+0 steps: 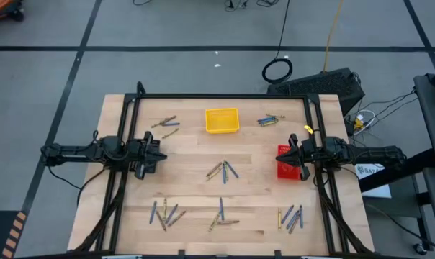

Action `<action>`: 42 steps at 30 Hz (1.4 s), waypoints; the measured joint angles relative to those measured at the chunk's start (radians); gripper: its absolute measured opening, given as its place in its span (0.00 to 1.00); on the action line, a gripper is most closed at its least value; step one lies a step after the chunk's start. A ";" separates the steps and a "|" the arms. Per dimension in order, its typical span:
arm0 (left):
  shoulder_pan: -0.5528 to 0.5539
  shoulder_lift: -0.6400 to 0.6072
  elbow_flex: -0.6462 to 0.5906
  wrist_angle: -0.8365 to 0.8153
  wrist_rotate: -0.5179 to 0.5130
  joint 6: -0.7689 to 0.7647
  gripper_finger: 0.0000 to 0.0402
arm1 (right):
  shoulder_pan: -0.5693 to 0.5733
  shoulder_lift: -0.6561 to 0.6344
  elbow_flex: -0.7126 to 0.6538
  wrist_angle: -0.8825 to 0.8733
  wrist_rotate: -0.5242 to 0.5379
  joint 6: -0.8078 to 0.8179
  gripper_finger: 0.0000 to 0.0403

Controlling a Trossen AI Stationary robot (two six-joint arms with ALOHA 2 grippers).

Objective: Sort crayons

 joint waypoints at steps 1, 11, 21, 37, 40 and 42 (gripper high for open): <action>0.000 0.000 0.000 0.000 0.000 0.000 0.05 | 0.000 0.000 0.000 0.000 0.000 0.000 0.00; 0.000 0.000 0.000 0.000 0.000 0.000 0.05 | 0.000 0.000 0.000 0.000 0.000 0.000 0.00; 0.000 0.000 0.000 0.000 0.000 0.000 0.05 | 0.000 0.000 0.000 0.000 0.000 0.000 0.00; 0.000 0.000 0.000 0.000 0.000 0.000 0.05 | 0.000 0.000 0.000 0.003 0.004 -0.030 0.00; 0.000 0.000 0.000 0.000 0.000 0.000 0.05 | 0.000 0.000 0.000 0.003 0.004 -0.030 0.00; 0.000 0.000 0.000 0.000 0.000 0.000 0.05 | 0.000 0.000 0.000 0.004 0.002 -0.060 0.00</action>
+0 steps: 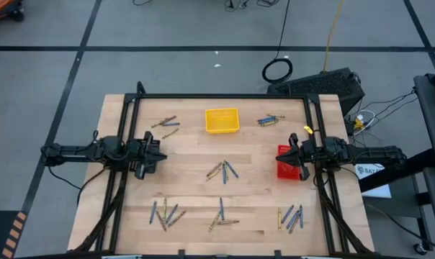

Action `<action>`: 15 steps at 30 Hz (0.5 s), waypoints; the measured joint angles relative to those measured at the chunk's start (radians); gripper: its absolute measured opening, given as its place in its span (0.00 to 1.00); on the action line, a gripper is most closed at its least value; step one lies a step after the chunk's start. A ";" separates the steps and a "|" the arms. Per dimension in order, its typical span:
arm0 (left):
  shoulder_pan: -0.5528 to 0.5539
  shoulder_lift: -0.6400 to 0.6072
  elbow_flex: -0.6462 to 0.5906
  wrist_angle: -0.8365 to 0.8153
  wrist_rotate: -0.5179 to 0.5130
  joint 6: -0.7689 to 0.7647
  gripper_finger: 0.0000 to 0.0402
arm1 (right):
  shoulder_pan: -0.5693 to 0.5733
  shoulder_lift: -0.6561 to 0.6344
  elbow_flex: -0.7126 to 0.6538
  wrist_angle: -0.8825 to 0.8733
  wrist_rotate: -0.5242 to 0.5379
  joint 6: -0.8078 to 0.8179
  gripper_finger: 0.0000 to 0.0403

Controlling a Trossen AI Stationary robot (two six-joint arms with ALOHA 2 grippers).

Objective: Sort crayons

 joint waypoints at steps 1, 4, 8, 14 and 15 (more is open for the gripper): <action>0.000 0.000 0.000 0.000 0.000 0.000 0.05 | 0.000 0.000 0.000 0.001 0.000 -0.025 0.00; 0.000 0.000 0.000 0.000 0.000 0.000 0.05 | 0.000 0.000 0.004 0.005 0.003 -0.078 0.00; 0.000 0.000 0.000 0.000 0.000 0.000 0.05 | 0.000 0.000 0.022 0.008 0.003 -0.073 0.00; 0.000 0.000 0.000 0.000 0.000 0.000 0.05 | 0.000 0.000 0.031 0.031 -0.005 -0.069 0.00; 0.000 0.000 0.000 0.000 0.000 0.000 0.05 | 0.000 0.000 0.031 0.036 -0.005 -0.070 0.00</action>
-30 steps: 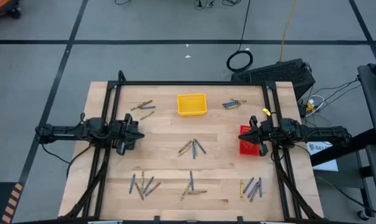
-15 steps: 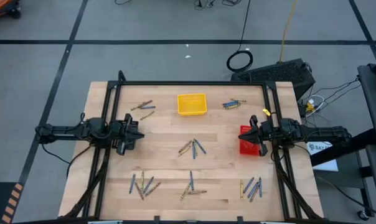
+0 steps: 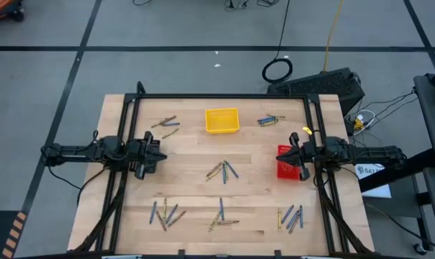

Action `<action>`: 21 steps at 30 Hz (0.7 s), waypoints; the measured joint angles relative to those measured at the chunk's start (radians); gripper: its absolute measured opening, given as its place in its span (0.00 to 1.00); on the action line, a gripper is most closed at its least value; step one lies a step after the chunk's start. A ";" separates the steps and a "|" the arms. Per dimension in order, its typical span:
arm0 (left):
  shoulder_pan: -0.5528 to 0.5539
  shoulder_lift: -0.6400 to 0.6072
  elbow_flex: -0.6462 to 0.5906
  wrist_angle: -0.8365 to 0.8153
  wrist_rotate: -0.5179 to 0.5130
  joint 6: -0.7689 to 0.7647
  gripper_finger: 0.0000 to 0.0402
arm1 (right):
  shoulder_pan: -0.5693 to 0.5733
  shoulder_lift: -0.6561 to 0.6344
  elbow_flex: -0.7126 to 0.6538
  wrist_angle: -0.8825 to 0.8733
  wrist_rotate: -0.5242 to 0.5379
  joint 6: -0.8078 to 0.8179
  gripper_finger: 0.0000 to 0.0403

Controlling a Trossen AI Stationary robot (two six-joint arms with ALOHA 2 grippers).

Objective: Sort crayons

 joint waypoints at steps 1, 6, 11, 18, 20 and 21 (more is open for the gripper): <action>0.000 0.000 0.000 0.000 0.000 0.000 0.05 | 0.000 0.000 0.000 0.006 0.000 -0.004 0.00; 0.000 0.000 0.000 0.000 0.000 0.000 0.05 | 0.000 0.000 0.001 0.043 0.005 -0.011 0.00; 0.000 0.000 0.000 0.000 0.000 0.000 0.05 | 0.000 0.000 0.001 0.042 0.005 -0.003 0.00; 0.000 0.000 0.000 0.000 0.000 0.000 0.05 | 0.000 0.000 0.002 0.042 0.059 -0.071 0.00; 0.000 0.000 0.000 0.000 0.000 0.000 0.05 | 0.000 0.000 0.002 0.042 0.086 -0.058 0.00; 0.000 0.000 0.000 0.000 0.000 0.000 0.05 | 0.000 0.000 0.002 0.042 0.088 -0.056 0.00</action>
